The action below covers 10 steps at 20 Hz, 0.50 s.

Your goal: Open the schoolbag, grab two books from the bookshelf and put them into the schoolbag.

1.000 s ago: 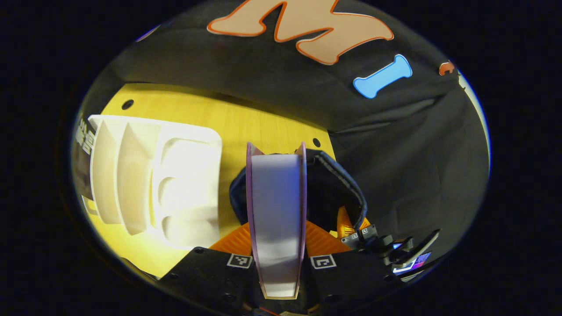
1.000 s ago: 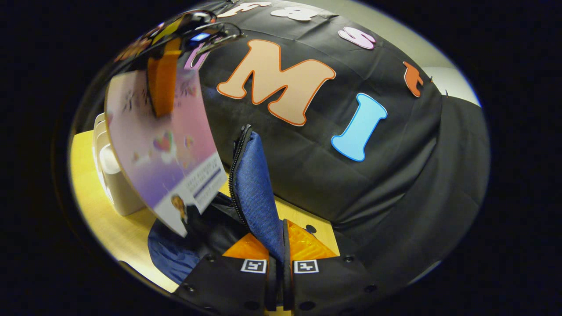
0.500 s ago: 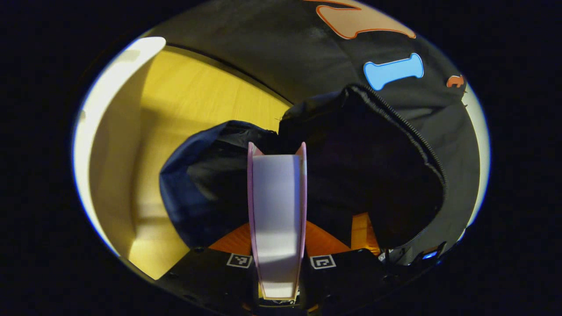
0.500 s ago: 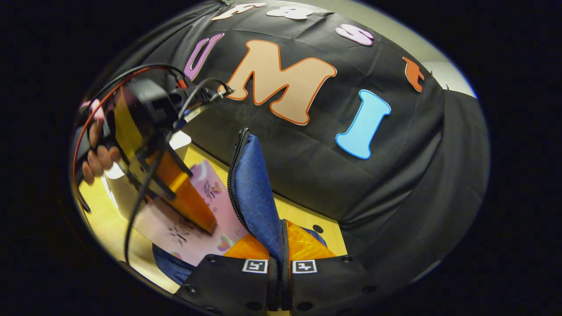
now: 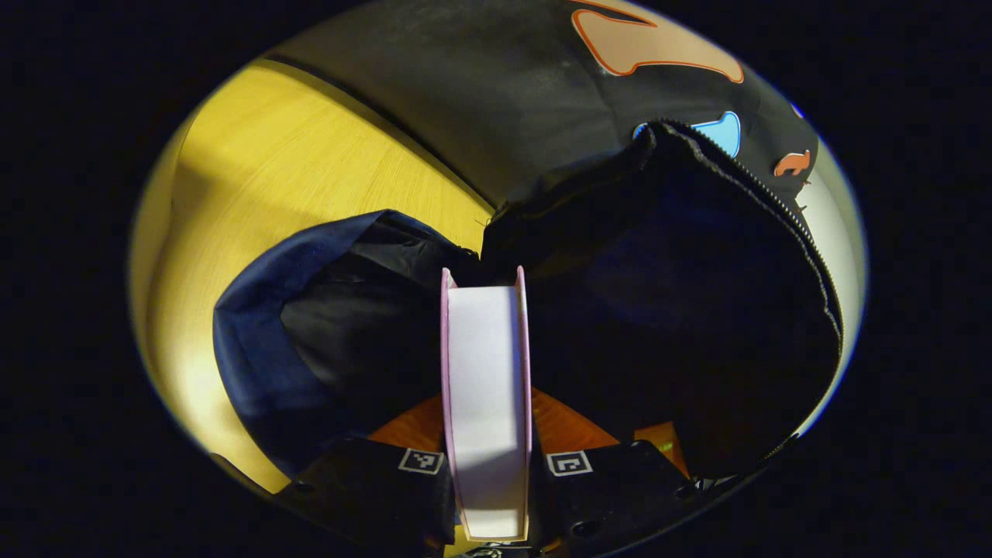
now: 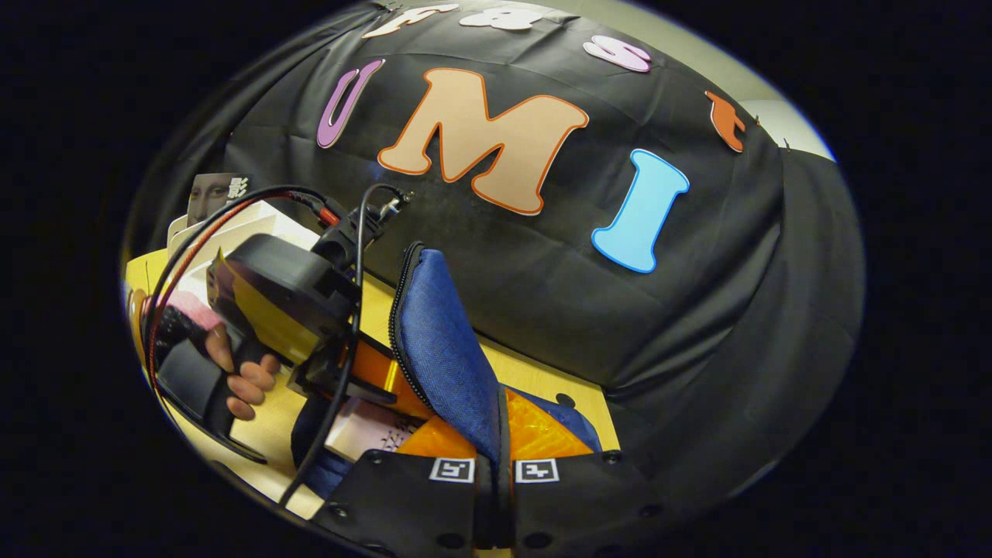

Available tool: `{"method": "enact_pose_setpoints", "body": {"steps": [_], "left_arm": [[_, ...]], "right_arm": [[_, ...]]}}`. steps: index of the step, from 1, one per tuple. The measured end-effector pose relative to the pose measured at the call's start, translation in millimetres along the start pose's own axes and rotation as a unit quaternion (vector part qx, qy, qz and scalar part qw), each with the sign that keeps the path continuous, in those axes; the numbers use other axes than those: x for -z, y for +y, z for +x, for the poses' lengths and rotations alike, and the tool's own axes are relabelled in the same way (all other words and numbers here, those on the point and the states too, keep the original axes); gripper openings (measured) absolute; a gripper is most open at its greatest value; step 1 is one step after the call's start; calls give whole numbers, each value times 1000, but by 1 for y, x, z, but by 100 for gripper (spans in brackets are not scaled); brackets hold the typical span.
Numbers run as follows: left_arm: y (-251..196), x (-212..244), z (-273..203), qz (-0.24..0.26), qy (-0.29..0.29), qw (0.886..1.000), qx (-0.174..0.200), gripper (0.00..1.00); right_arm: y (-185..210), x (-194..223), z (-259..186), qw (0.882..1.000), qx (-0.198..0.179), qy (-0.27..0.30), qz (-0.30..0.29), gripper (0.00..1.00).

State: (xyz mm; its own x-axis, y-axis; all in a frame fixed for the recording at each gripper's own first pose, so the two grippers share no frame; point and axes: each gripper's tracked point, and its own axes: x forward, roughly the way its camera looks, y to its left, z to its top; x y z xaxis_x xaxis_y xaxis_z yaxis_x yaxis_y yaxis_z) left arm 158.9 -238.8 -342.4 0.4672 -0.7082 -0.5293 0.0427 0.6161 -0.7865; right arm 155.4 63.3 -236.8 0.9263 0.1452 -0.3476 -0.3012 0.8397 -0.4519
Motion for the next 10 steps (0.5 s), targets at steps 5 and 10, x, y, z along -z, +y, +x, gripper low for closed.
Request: {"method": "enact_pose_setpoints", "body": {"steps": [5,10], "left_arm": [[0,8,24,-30,-19,999,5,36],[4,9,21,32,-18,999,-13,51]], "right_arm": [[4,-4,-3,1000,-6,-1,5,5],[-7,-3,-5,1000,1,1,16,6]]}}
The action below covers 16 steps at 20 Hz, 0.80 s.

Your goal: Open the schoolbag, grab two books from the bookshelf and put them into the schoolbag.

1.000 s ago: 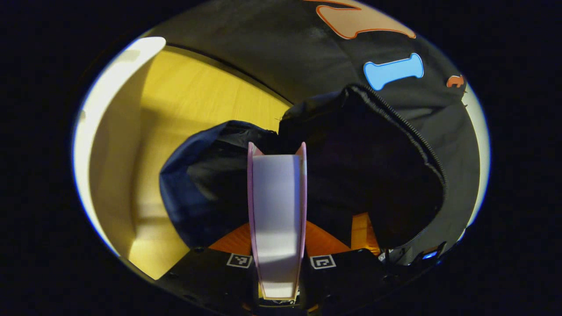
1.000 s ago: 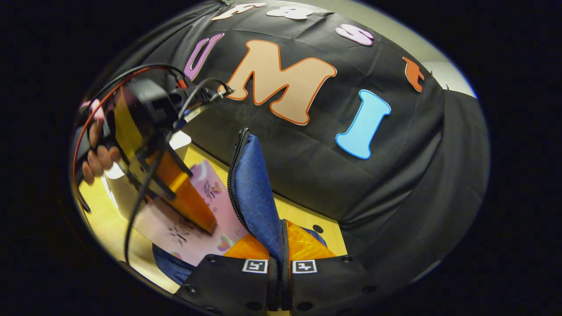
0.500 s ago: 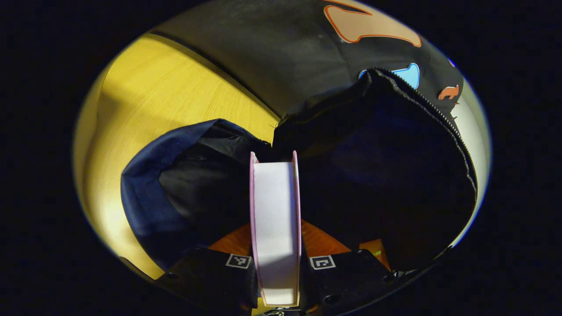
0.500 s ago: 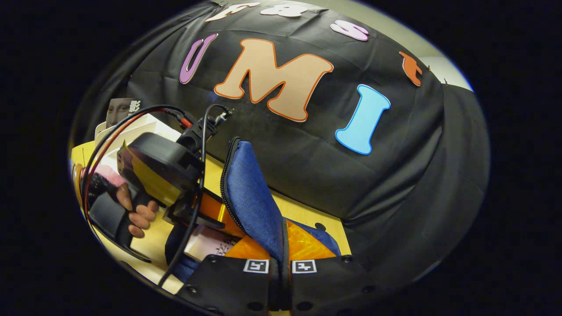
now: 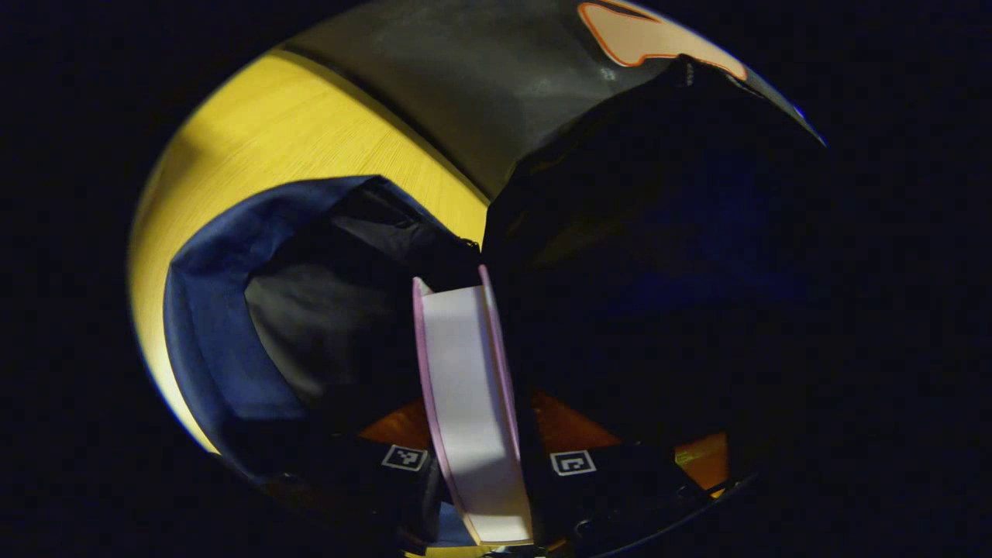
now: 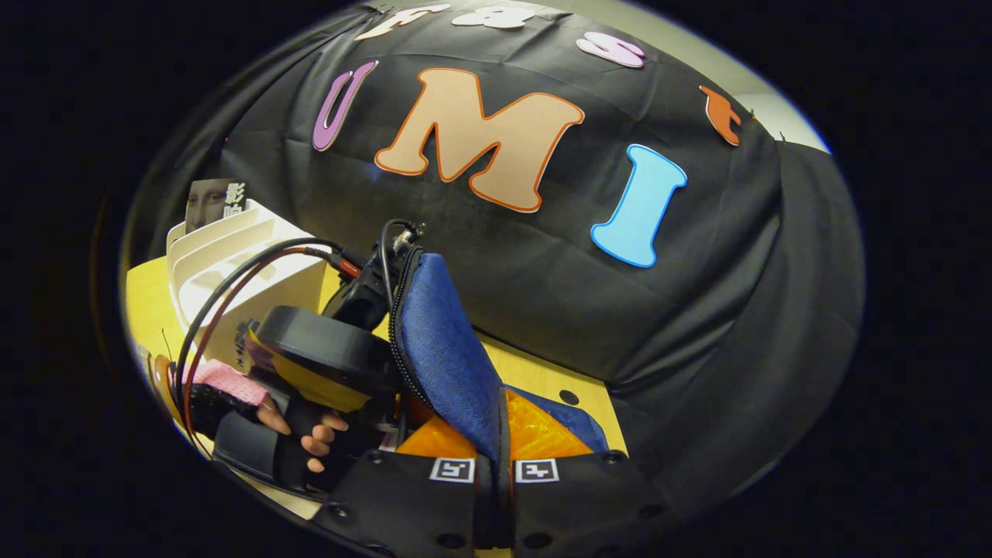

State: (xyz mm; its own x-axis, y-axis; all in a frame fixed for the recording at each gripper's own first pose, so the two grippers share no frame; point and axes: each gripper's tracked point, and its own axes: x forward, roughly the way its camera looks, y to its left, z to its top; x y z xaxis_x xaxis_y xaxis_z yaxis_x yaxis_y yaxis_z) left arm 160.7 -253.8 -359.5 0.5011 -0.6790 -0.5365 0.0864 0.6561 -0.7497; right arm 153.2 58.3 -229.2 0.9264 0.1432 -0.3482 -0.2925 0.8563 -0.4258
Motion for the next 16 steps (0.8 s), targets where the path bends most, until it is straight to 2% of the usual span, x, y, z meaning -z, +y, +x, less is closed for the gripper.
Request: {"method": "enact_pose_setpoints", "body": {"steps": [1,2,5,8,9,10,16], "left_arm": [[0,0,-6,16,1,1000,-5,46],[1,-2,-13,27,0,1000,-12,64],[11,-4,-41,50,-16,998,-24,96],[3,-8,-72,61,-34,997,-27,95],[0,-9,-85,67,-37,997,-27,90],[-3,-10,-98,75,-43,996,-30,94],[-47,-31,-188,121,-69,990,-12,95]], "right_arm": [[-2,-1,0,1000,0,-1,0,5],[-4,-1,-1,1000,0,-1,2,5],[-11,0,-1,1000,1,1,14,5],[-15,0,-1,1000,3,2,20,5],[-14,2,-1,1000,2,3,21,5],[-14,2,-1,1000,2,5,20,5],[-10,3,-2,1000,1,6,11,5]]}}
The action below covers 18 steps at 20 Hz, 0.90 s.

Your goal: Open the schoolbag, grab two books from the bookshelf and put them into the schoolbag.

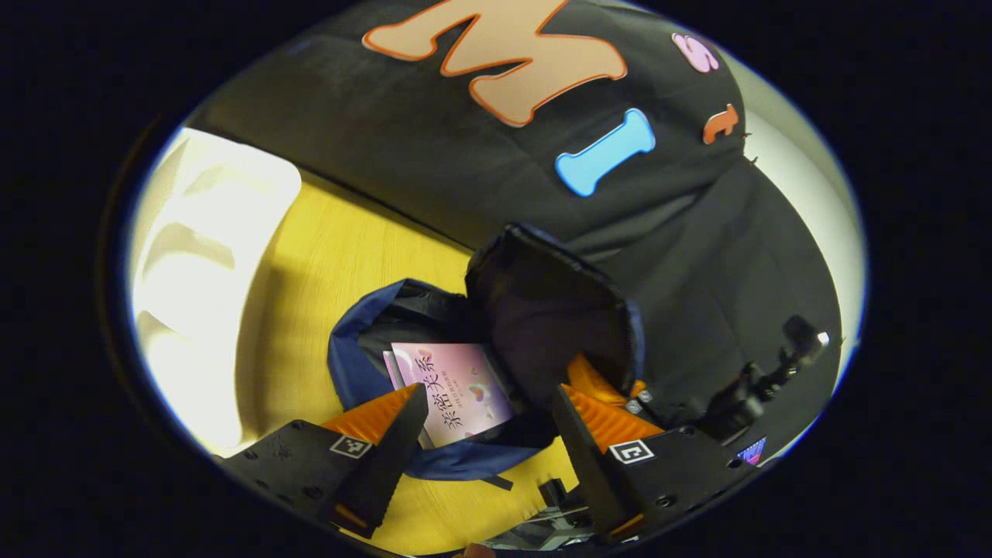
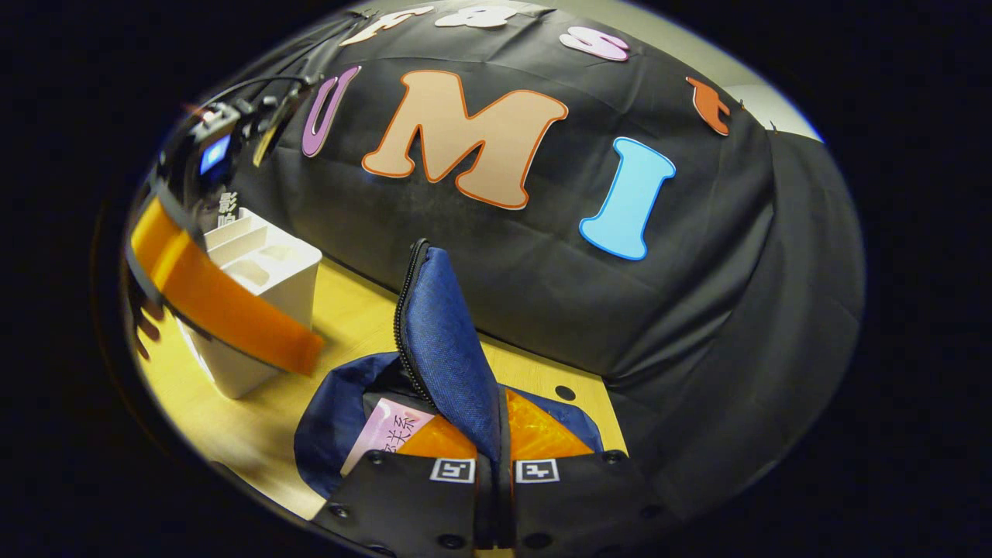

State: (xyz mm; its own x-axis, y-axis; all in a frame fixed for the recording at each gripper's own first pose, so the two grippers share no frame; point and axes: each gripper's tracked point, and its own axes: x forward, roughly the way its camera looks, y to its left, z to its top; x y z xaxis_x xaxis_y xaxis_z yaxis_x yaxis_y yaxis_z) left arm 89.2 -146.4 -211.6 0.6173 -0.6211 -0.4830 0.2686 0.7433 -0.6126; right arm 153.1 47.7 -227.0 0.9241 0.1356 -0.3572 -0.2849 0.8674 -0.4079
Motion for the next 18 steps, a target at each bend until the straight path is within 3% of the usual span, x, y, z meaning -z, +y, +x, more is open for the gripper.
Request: {"method": "enact_pose_setpoints", "body": {"steps": [1,4,9,14,18], "left_arm": [[0,-15,-18,8,-14,1000,-5,90],[10,-54,-61,24,-59,997,-32,94],[84,-107,-142,68,-113,981,-141,94],[150,-160,-222,71,-155,958,-231,95],[200,-210,-283,97,-189,929,-303,94]], "right_arm": [[0,0,0,1000,0,0,-1,5],[0,-1,1,1000,0,-1,-2,5],[0,0,-1,1000,1,2,-3,5],[5,1,-3,1000,5,7,-8,5],[8,1,-3,1000,12,13,-7,5]]}}
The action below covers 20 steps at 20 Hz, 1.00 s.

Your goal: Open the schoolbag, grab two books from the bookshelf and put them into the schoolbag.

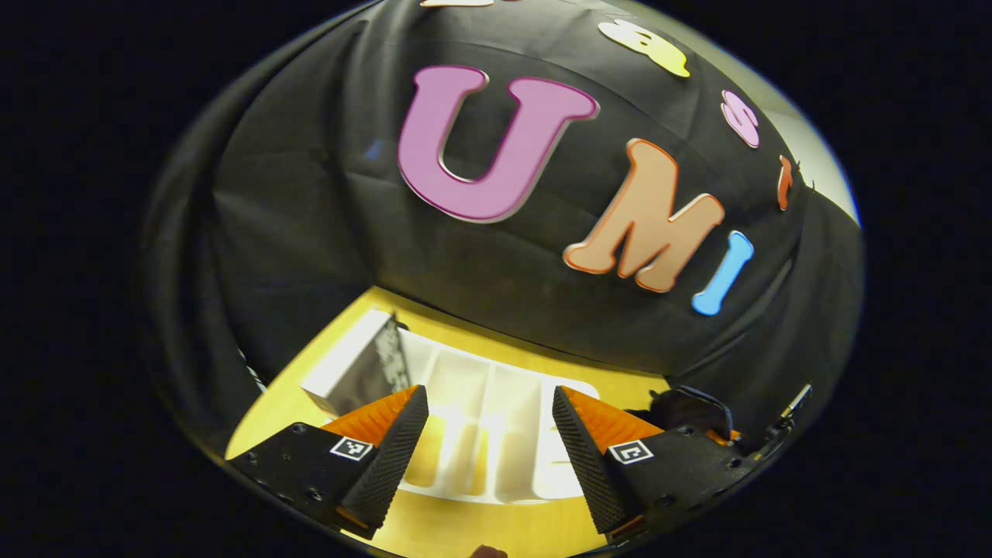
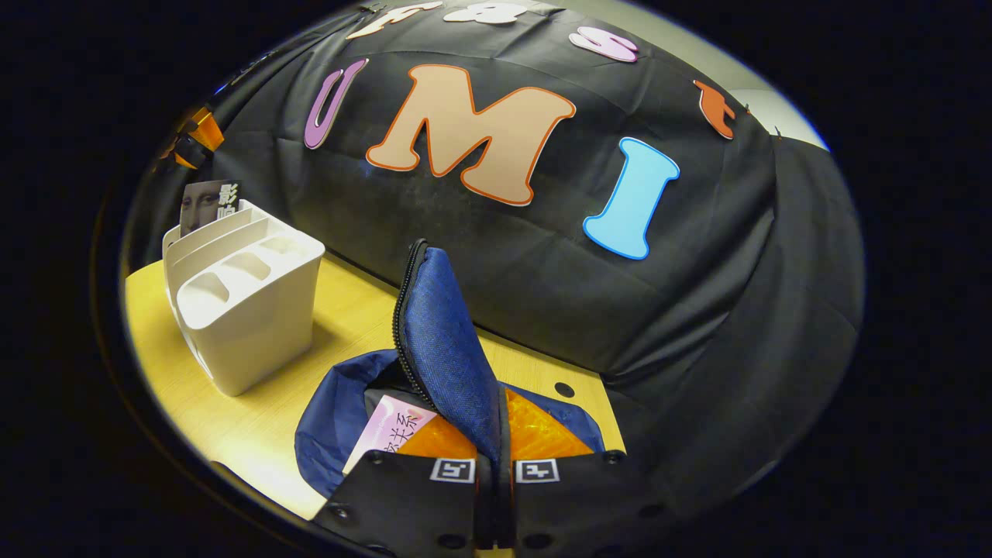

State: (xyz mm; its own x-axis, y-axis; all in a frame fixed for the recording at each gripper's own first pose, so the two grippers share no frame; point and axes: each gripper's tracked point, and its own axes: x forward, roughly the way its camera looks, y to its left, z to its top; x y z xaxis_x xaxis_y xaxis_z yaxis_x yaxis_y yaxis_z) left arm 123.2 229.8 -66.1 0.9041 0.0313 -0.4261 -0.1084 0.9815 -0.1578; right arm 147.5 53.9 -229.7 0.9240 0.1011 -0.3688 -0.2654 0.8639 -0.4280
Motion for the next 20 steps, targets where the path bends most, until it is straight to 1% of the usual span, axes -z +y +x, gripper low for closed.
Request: {"method": "enact_pose_setpoints", "body": {"steps": [2,5,7,10,14,16,19,20], "left_arm": [[36,-17,5,16,-5,999,-38,94],[69,-12,20,30,34,997,-55,94],[77,1,29,36,65,996,-53,94],[80,17,32,36,115,992,-38,94],[84,31,35,49,164,985,-22,93],[84,39,37,61,192,979,-15,91],[85,48,40,84,231,969,-11,84],[83,47,41,93,237,967,-9,83]], "right_arm": [[1,0,0,1000,4,4,4,5],[1,1,0,1000,8,10,7,5],[1,1,-1,1000,12,16,5,5],[3,1,-3,1000,17,21,-1,5],[8,3,-5,999,22,25,-6,6],[6,2,-6,999,25,25,-5,5],[5,3,-6,999,28,26,0,5],[5,3,-6,999,29,26,1,5]]}}
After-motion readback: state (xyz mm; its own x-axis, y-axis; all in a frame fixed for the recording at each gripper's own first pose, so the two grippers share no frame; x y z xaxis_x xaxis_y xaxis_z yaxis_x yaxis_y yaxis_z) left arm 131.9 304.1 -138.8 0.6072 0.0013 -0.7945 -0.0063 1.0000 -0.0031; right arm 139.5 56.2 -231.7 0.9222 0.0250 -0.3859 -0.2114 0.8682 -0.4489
